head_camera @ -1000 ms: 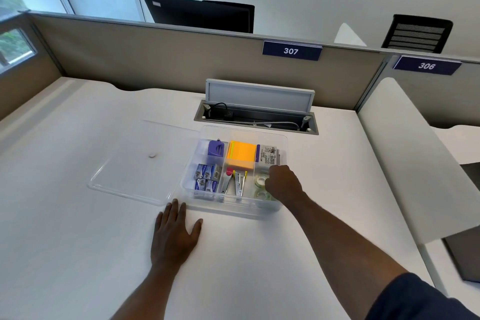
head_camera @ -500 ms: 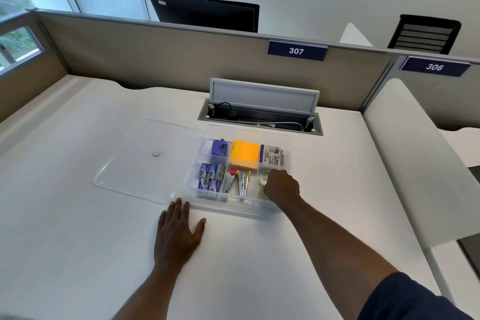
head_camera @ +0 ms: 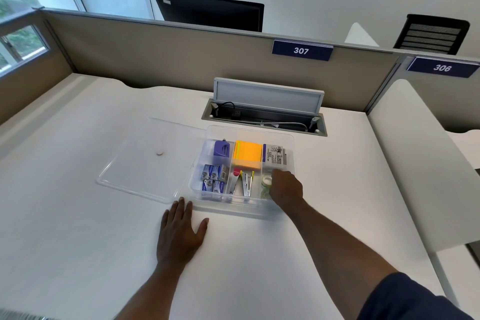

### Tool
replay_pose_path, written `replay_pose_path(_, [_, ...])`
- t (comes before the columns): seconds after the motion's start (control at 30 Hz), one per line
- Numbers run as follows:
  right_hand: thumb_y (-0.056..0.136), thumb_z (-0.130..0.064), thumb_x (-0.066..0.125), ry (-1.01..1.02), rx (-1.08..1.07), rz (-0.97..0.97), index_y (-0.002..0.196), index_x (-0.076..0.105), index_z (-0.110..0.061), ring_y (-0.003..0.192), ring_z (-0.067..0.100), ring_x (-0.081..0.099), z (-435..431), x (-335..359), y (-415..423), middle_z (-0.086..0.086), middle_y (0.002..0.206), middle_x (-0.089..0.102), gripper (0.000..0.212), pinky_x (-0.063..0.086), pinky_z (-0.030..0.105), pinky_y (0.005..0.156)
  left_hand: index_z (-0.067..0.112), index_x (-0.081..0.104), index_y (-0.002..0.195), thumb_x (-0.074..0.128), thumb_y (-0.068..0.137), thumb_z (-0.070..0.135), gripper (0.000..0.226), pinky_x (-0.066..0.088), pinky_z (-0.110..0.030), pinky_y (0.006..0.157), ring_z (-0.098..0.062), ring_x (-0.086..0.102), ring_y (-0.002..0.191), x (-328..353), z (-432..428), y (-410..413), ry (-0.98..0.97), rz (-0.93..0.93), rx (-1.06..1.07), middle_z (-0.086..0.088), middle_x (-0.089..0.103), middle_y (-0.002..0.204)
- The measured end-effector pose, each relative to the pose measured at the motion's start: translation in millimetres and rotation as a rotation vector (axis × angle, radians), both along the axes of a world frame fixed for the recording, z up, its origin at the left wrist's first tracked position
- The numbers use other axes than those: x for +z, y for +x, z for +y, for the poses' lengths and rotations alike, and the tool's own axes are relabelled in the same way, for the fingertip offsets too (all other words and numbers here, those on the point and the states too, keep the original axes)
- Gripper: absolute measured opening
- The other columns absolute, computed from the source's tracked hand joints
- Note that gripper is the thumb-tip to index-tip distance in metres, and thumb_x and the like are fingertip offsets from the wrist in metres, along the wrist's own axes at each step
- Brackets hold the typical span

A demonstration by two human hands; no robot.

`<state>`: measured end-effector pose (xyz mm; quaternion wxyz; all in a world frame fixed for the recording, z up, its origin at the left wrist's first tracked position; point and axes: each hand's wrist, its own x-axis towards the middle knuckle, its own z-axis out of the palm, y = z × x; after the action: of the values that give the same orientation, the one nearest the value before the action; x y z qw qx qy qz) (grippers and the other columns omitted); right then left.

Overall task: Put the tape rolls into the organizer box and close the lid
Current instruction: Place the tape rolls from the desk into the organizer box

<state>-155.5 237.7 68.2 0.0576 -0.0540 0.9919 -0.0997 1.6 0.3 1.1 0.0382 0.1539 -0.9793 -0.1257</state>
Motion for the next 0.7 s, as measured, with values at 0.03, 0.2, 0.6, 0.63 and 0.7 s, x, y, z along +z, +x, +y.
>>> replay_pose_path(0.03, [0.084,-0.010,0.054,0.001,0.005,0.008,0.107,0.059,-0.013,0.098,0.031,0.065,0.2,-0.5,0.5,0.010,0.106,0.068,0.023,0.054,0.037,0.079,0.011,0.042,0.140,0.033,0.084,0.063,0.077,0.025,-0.043,0.116,-0.027,0.032,0.141,-0.1,0.0,-0.2,-0.001,0.002,0.000,-0.013,0.038,0.151])
replay_pose_path(0.2, [0.086,-0.010,0.054,-0.003,0.027,0.040,0.109,0.058,-0.013,0.097,0.031,0.065,0.2,-2.9,2.1,0.010,0.107,0.069,0.023,0.055,0.038,0.079,0.011,0.042,0.140,0.033,0.084,0.063,0.076,0.026,-0.042,0.115,-0.026,0.033,0.140,-0.5,0.0,-0.3,-0.004,0.006,0.003,-0.012,0.039,0.150])
replay_pose_path(0.6, [0.087,-0.012,0.054,-0.005,0.025,0.046,0.109,0.056,-0.012,0.096,0.030,0.067,-0.8,-5.4,1.3,0.010,0.107,0.069,0.022,0.055,0.038,0.079,0.012,0.044,0.139,0.033,0.084,0.063,0.076,0.027,-0.042,0.115,-0.026,0.034,0.140,-0.4,0.0,-0.1,-0.001,0.000,0.006,-0.012,0.040,0.150])
replay_pose_path(0.63, [0.087,-0.012,0.054,-0.013,0.023,0.047,0.110,0.056,-0.012,0.096,0.031,0.066,-1.1,-5.2,1.8,0.011,0.107,0.069,0.022,0.055,0.038,0.078,0.011,0.045,0.139,0.034,0.084,0.062,0.076,0.027,-0.042,0.115,-0.026,0.035,0.139,-0.2,0.1,-0.1,-0.002,0.001,0.005,-0.012,0.041,0.149])
replay_pose_path(0.7, [0.088,-0.014,0.055,-0.028,0.018,0.070,0.112,0.055,-0.012,0.095,0.031,0.067,-1.6,-4.0,2.8,0.012,0.107,0.069,0.024,0.056,0.039,0.078,0.011,0.046,0.138,0.035,0.084,0.062,0.075,0.028,-0.043,0.114,-0.027,0.036,0.139,0.0,0.4,0.0,-0.001,0.008,0.004,-0.013,0.042,0.148])
